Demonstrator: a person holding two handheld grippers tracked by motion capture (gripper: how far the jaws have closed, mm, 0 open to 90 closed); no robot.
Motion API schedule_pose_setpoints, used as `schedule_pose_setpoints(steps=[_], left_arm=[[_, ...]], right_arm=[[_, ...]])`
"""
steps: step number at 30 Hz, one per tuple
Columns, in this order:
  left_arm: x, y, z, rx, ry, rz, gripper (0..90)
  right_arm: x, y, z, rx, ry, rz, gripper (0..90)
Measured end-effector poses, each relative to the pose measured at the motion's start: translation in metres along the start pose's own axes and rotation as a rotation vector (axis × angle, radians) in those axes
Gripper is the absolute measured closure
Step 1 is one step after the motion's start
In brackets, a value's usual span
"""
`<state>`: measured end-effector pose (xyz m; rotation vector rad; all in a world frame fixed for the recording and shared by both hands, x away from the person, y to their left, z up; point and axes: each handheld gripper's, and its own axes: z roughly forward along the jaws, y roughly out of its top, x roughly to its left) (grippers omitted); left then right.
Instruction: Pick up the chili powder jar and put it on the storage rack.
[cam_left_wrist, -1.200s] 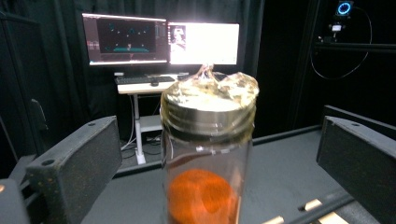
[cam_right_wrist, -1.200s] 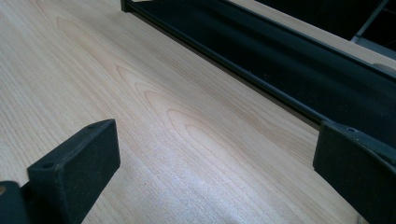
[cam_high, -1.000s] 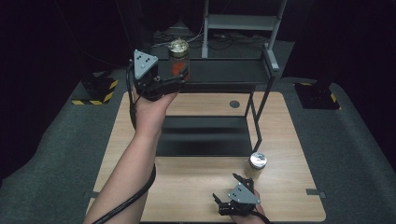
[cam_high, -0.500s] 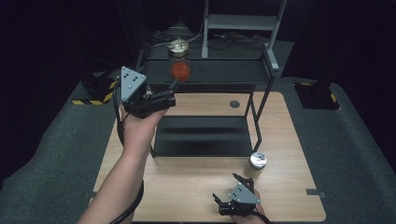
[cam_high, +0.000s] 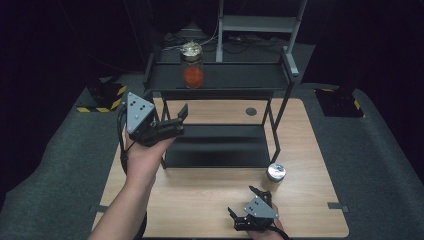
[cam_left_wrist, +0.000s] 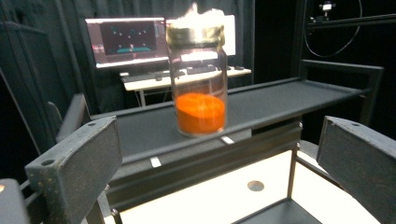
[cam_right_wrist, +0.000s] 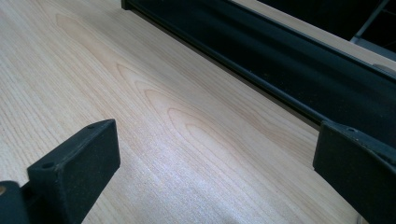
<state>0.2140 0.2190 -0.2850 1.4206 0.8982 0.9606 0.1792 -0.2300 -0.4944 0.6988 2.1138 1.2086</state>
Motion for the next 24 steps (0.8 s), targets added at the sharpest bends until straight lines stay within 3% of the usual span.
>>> schedule_pose_setpoints(steps=[16, 24], left_arm=[[-0.004, -0.044, -0.016, 0.069, -0.045, 0.009, 0.4], [-0.013, -0.067, -0.023, 0.103, -0.048, 0.039, 0.4]], right_arm=[[0.0, 0.0, 0.0, 0.0, -0.001, 0.0, 0.0], [0.0, 0.0, 0.0, 0.001, 0.0, -0.004, 0.0]])
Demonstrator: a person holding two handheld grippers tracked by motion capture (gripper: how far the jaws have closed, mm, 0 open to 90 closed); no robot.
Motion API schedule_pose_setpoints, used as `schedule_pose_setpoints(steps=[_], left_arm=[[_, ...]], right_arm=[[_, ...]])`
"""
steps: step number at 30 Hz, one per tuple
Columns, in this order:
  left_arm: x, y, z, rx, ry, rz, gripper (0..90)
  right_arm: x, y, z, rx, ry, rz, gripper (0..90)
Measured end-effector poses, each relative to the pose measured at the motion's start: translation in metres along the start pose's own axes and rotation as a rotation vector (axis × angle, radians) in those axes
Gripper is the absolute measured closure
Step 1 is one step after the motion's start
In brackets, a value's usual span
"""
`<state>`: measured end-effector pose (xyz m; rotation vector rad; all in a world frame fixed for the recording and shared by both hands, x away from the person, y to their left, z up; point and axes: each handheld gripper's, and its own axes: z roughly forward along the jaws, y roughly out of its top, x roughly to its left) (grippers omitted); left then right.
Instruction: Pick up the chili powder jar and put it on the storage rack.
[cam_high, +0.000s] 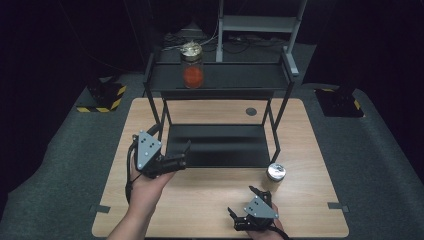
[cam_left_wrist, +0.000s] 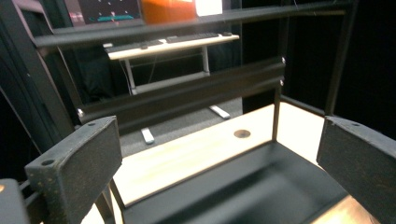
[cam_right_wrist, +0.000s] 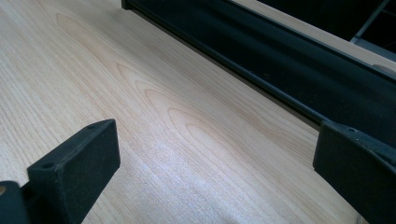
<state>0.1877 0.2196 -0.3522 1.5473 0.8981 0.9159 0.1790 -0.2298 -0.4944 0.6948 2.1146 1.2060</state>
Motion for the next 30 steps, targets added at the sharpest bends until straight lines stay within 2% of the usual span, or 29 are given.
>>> schedule_pose_setpoints(steps=[12, 17, 19, 21, 25, 30], left_arm=[[-0.008, -0.05, 0.0, 0.068, -0.031, -0.017, 0.4], [-0.008, -0.069, 0.001, 0.086, -0.055, -0.052, 0.4], [-0.009, -0.083, 0.001, 0.107, -0.066, -0.065, 0.4], [-0.01, -0.089, 0.001, 0.118, -0.069, -0.073, 0.4], [-0.013, -0.108, 0.0, 0.153, -0.072, -0.057, 0.4], [-0.015, -0.136, 0.0, 0.209, -0.079, -0.071, 0.4]], right_arm=[[0.0, 0.0, 0.0, -0.001, 0.001, -0.001, 0.0], [0.0, 0.0, 0.0, -0.001, 0.0, -0.005, 0.0], [0.001, 0.0, 0.0, -0.002, 0.0, -0.006, 0.0], [0.001, 0.0, 0.0, -0.002, 0.0, -0.006, 0.0], [0.001, 0.0, 0.0, -0.001, -0.002, -0.008, 0.0], [0.0, -0.001, -0.001, -0.007, -0.002, 0.005, 0.0]])
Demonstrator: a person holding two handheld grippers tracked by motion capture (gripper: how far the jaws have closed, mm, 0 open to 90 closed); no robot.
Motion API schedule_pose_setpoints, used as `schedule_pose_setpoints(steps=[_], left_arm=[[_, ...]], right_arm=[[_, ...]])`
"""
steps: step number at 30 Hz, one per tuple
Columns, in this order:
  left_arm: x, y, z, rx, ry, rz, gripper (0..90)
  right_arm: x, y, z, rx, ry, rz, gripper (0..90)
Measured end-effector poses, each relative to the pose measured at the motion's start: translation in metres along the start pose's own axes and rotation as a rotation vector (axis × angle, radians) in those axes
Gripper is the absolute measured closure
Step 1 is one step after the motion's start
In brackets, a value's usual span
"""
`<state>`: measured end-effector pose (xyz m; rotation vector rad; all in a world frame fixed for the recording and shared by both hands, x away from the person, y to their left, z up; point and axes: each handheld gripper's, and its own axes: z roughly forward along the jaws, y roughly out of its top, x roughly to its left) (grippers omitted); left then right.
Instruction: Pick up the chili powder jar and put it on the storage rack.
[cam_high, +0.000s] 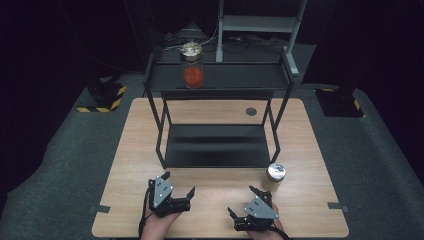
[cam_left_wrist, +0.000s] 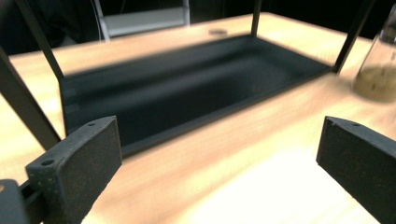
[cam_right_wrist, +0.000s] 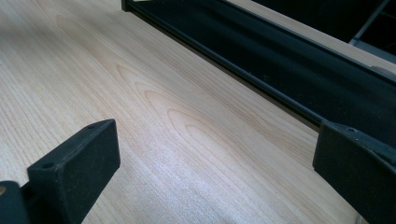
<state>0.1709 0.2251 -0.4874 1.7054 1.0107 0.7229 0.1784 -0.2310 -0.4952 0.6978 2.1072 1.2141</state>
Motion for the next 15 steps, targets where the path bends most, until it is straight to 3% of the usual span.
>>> schedule_pose_setpoints(steps=[3, 6, 8, 12, 15], left_arm=[[0.0, -0.01, 0.002, 0.034, 0.002, 0.005, 0.4], [0.0, -0.011, 0.003, 0.077, 0.008, 0.008, 0.5], [-0.001, -0.011, 0.002, 0.076, 0.014, 0.037, 0.4], [-0.01, -0.003, 0.005, 0.135, 0.017, 0.139, 0.5], [-0.015, 0.002, 0.007, 0.168, 0.015, 0.175, 0.7]], right_arm=[[-0.001, 0.0, 0.0, 0.003, 0.002, 0.01, 0.0], [-0.001, 0.0, 0.0, 0.002, 0.0, 0.013, 0.0], [0.0, 0.001, 0.0, 0.004, -0.005, 0.014, 0.0], [0.001, 0.001, 0.0, 0.007, -0.007, 0.009, 0.0], [0.0, 0.002, 0.001, 0.009, -0.002, 0.002, 0.0]])
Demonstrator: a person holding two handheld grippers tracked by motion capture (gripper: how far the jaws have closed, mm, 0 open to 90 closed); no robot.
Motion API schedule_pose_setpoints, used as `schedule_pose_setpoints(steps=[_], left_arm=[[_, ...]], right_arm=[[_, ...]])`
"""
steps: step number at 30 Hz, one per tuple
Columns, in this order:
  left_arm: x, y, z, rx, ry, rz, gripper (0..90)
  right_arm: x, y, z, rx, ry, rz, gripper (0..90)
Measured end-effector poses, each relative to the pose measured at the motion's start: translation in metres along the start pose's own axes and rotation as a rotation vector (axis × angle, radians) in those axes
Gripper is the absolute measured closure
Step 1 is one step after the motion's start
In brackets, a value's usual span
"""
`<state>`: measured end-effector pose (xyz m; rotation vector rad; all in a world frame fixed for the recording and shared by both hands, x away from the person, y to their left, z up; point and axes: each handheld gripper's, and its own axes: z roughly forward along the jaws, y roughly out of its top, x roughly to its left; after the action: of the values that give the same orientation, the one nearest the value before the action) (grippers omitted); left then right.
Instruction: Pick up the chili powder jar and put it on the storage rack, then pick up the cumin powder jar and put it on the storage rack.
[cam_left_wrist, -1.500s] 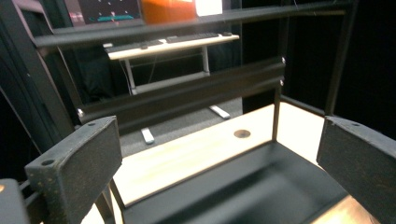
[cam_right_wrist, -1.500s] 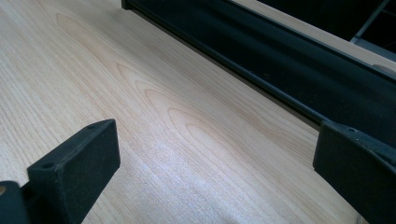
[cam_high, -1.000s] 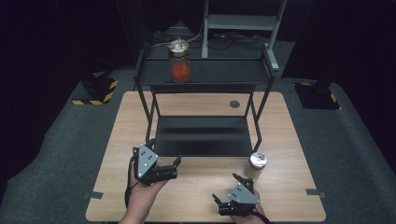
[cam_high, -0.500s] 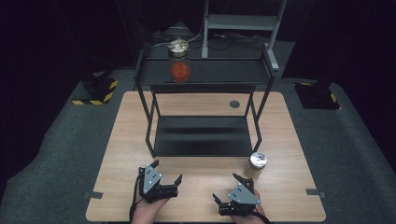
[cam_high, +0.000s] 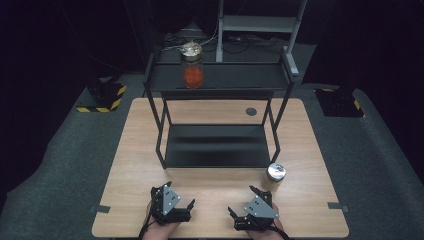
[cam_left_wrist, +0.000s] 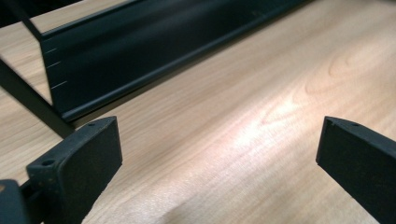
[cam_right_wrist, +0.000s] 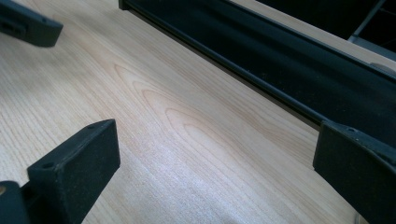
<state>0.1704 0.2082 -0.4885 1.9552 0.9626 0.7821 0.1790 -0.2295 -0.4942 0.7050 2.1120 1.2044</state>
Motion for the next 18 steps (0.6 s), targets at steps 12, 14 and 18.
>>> schedule_pose_setpoints(steps=[12, 14, 18], left_arm=[[0.0004, 0.0034, 0.0007, 0.023, -0.003, -0.017, 0.8], [0.0004, 0.0026, 0.0005, 0.019, -0.002, -0.022, 0.9], [-0.0014, 0.0025, 0.0002, 0.018, 0.005, -0.014, 0.9]], right_arm=[[-0.0067, -0.0001, 0.0008, -0.003, 0.037, 0.005, 0.0], [-0.0073, -0.0007, 0.0006, -0.006, 0.04, 0.005, 0.0], [-0.0075, -0.0009, 0.001, -0.011, 0.044, -0.002, 0.0]])
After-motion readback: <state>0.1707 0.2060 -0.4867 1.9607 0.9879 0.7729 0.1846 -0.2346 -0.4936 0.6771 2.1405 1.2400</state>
